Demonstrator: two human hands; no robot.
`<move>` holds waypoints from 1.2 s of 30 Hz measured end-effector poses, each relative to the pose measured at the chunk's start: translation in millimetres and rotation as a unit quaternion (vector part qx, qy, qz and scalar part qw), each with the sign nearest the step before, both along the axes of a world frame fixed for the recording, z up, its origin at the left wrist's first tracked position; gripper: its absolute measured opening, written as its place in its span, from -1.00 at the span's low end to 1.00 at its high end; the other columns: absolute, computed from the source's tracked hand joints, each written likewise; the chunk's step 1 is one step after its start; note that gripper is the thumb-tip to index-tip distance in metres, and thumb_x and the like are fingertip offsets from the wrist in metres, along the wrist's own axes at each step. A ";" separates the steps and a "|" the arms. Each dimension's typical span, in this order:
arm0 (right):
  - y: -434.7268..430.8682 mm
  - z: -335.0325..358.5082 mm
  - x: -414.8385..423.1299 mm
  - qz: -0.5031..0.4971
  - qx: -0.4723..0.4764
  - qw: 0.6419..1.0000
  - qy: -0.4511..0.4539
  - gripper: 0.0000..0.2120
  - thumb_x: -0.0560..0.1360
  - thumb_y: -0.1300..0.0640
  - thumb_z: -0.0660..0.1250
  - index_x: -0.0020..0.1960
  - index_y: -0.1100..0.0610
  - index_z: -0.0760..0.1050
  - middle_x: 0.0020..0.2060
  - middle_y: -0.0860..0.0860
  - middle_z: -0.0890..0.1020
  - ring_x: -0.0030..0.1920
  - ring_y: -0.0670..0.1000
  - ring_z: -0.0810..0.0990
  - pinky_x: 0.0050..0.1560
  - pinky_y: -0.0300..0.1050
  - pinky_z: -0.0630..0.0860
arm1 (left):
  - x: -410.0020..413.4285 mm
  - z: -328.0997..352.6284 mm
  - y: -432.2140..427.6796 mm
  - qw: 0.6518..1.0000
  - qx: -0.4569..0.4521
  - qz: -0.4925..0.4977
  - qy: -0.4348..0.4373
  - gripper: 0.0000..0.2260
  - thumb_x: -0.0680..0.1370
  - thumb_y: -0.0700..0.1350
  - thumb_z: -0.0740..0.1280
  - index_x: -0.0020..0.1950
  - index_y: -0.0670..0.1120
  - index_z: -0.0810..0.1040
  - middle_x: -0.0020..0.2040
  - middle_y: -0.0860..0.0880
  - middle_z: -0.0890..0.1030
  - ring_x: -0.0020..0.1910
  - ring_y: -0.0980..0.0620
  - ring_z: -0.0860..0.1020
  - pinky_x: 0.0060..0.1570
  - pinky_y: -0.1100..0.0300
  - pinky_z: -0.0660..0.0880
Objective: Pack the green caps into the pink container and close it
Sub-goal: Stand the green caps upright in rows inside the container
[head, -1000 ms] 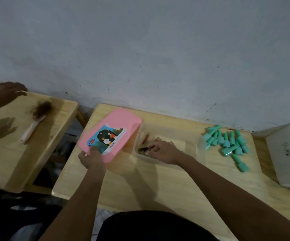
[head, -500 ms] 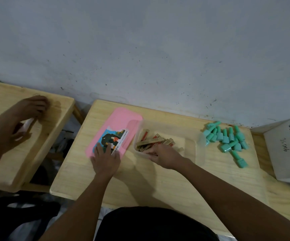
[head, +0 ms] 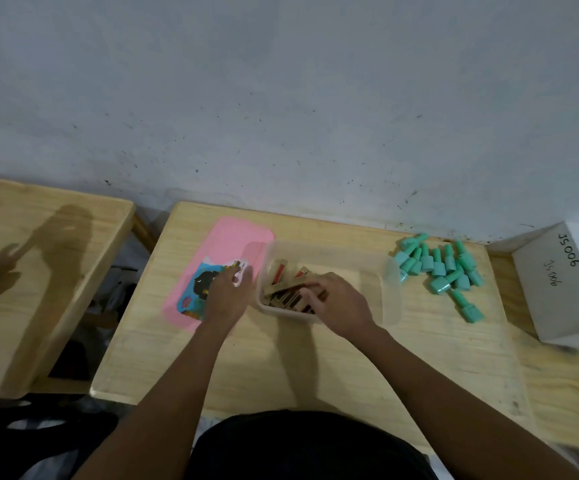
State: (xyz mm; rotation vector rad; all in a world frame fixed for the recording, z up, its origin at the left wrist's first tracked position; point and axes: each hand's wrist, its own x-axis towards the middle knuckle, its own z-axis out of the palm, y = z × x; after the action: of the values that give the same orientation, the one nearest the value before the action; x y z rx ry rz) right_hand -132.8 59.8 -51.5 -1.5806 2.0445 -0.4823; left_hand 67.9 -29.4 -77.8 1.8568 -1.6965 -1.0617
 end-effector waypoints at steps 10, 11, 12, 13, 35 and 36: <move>-3.8 -24.1 -37.5 -0.142 0.201 0.966 -0.084 -0.45 0.55 -0.08 0.28 0.46 0.10 0.27 0.33 0.22 0.39 0.25 0.21 0.47 0.24 0.10 0.48 | -27.5 2.1 -14.5 0.996 0.060 -0.066 0.009 -0.57 0.59 -0.06 0.21 -0.33 -0.36 0.53 -0.41 -0.22 0.52 -0.41 -0.03 0.49 -0.23 0.01 0.53; -7.5 -22.5 -35.0 -0.133 0.202 0.966 -0.088 -0.48 0.56 -0.06 0.28 0.44 0.11 0.30 0.32 0.22 0.40 0.26 0.20 0.46 0.25 0.07 0.45 | -27.7 1.5 -14.6 0.996 0.065 -0.061 0.012 -0.57 0.59 -0.05 0.21 -0.28 -0.38 0.54 -0.41 -0.23 0.53 -0.41 -0.03 0.49 -0.23 -0.04 0.56; -11.1 -18.8 -31.7 -0.125 0.202 0.967 -0.088 -0.51 0.57 -0.02 0.28 0.43 0.13 0.32 0.33 0.21 0.41 0.28 0.20 0.44 0.28 0.04 0.42 | -27.9 1.1 -14.9 0.996 0.068 -0.057 0.014 -0.57 0.59 -0.05 0.21 -0.26 -0.39 0.55 -0.40 -0.24 0.54 -0.42 -0.04 0.49 -0.23 -0.07 0.58; -15.3 -16.0 -28.9 -0.114 0.200 0.970 -0.078 -0.56 0.58 0.02 0.27 0.41 0.15 0.35 0.33 0.19 0.42 0.30 0.20 0.42 0.31 0.02 0.36 | -28.4 1.3 -14.2 0.996 0.069 -0.056 0.016 -0.58 0.59 -0.05 0.21 -0.26 -0.39 0.55 -0.39 -0.27 0.55 -0.42 -0.04 0.50 -0.22 -0.07 0.59; 16.8 11.0 -64.3 -0.257 -0.076 0.963 -0.026 -0.77 0.57 0.00 0.27 0.20 -0.11 0.53 -0.05 -0.17 0.63 -0.14 -0.08 0.61 -0.11 -0.11 0.52 | -43.8 23.1 -3.2 0.998 0.028 -0.043 -0.041 -0.67 0.61 -0.14 0.17 -0.27 -0.25 0.55 -0.41 -0.11 0.49 -0.42 -0.01 0.45 -0.23 0.16 0.41; 23.6 15.0 -72.3 -0.293 -0.107 0.950 -0.015 -0.79 0.57 0.02 0.26 0.18 -0.10 0.54 -0.06 -0.17 0.62 -0.18 -0.09 0.60 -0.15 -0.12 0.51 | -46.7 23.9 -1.7 0.998 0.014 -0.040 -0.045 -0.69 0.61 -0.16 0.16 -0.21 -0.26 0.56 -0.36 -0.12 0.51 -0.37 -0.04 0.47 -0.19 0.16 0.39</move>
State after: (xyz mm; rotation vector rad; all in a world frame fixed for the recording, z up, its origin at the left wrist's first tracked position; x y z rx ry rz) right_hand -205.1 83.3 -36.6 -1.0319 2.4936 -0.9600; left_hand 21.2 -31.0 -54.0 1.8943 -1.8299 -1.0534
